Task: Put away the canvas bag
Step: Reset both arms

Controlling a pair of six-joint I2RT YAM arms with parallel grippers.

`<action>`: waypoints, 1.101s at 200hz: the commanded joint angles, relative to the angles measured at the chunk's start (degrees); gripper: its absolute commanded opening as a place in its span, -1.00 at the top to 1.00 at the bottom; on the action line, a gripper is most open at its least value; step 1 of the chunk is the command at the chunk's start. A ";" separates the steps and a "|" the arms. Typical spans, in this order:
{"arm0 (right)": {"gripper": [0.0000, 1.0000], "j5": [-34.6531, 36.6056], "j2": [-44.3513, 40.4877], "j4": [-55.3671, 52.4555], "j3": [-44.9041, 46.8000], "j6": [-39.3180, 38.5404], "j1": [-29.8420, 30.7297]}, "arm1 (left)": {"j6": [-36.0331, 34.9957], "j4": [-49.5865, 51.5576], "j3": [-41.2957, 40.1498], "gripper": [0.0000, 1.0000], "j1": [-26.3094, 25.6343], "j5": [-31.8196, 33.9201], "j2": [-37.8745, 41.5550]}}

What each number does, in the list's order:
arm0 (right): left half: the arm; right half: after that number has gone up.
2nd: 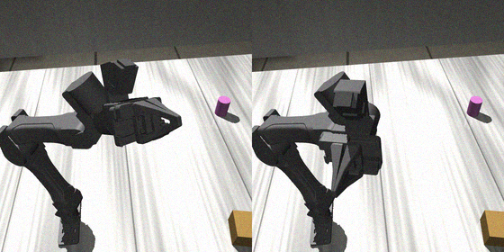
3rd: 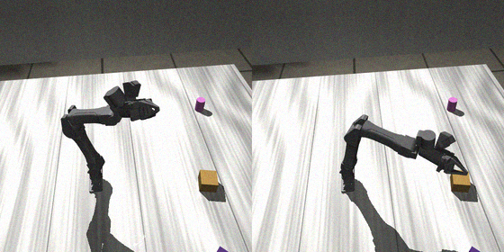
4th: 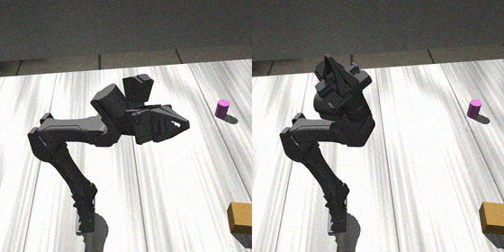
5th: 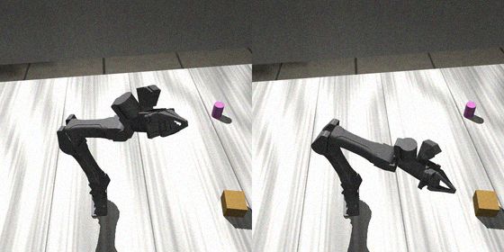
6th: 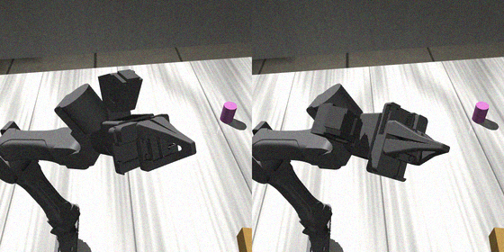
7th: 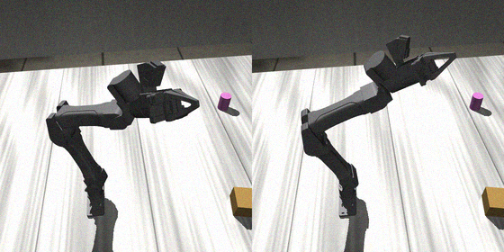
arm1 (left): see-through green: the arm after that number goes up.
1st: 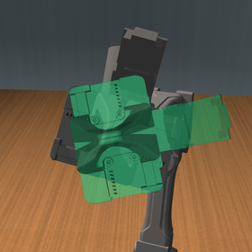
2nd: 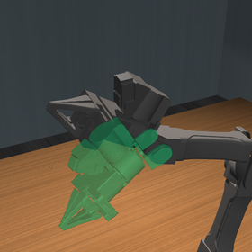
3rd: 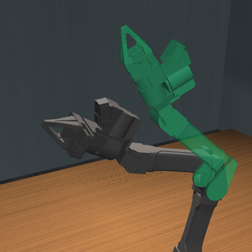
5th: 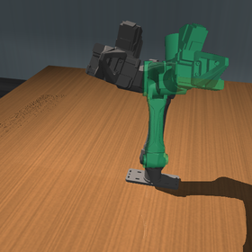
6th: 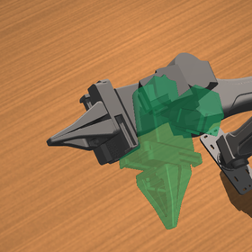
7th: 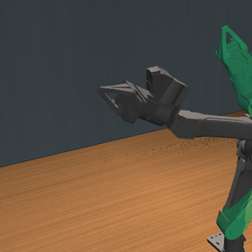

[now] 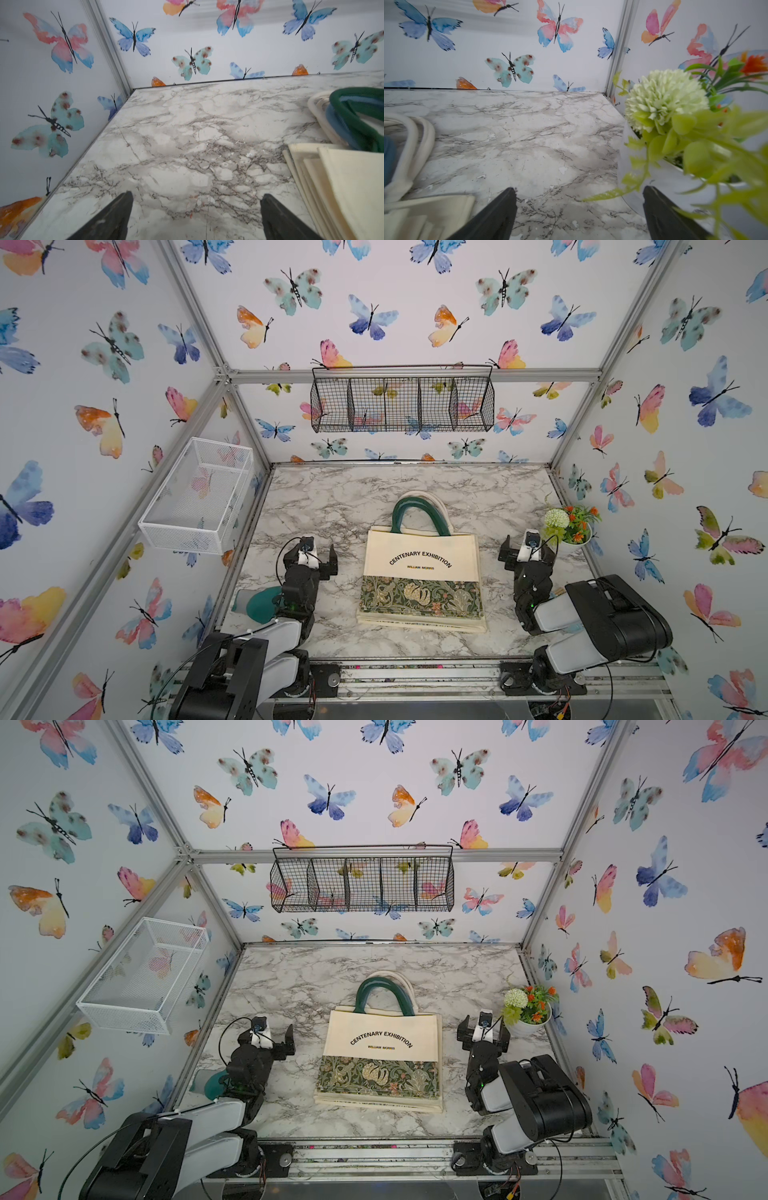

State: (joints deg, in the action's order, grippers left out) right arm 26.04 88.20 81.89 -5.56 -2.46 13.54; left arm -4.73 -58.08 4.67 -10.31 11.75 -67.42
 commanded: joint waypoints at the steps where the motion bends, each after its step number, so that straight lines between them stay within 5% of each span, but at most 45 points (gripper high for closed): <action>1: -0.97 -7.11 5.42 12.56 1.77 -0.42 -1.50 | 0.19 -11.40 -0.24 -0.97 0.81 -0.31 -5.78; 13: -0.97 -7.19 6.21 14.72 1.78 -0.99 -1.50 | 0.62 -14.00 -0.06 -0.97 0.98 0.62 -8.97; 38: -0.96 -7.24 0.75 -1.91 -2.03 2.46 -2.85 | 2.42 -10.92 2.27 -0.97 2.57 0.49 -10.72; 53: -0.97 -8.73 2.75 -3.15 -4.39 3.24 -4.70 | 3.58 -8.05 4.99 -0.97 3.50 0.53 -13.00; 81: -0.96 -11.17 2.30 -13.46 -9.05 4.63 -6.35 | 5.89 -3.83 7.26 -0.97 7.88 -6.69 -13.31; 220: -0.96 -12.60 2.13 -11.67 -8.15 4.20 -7.12 | 5.61 -2.80 7.61 -0.97 7.84 -6.56 -13.18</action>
State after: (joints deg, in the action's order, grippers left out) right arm 14.11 90.63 69.69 -14.13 1.74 6.70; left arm 0.49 -61.39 11.84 -2.59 6.11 -80.53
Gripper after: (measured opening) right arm 0.984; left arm 0.984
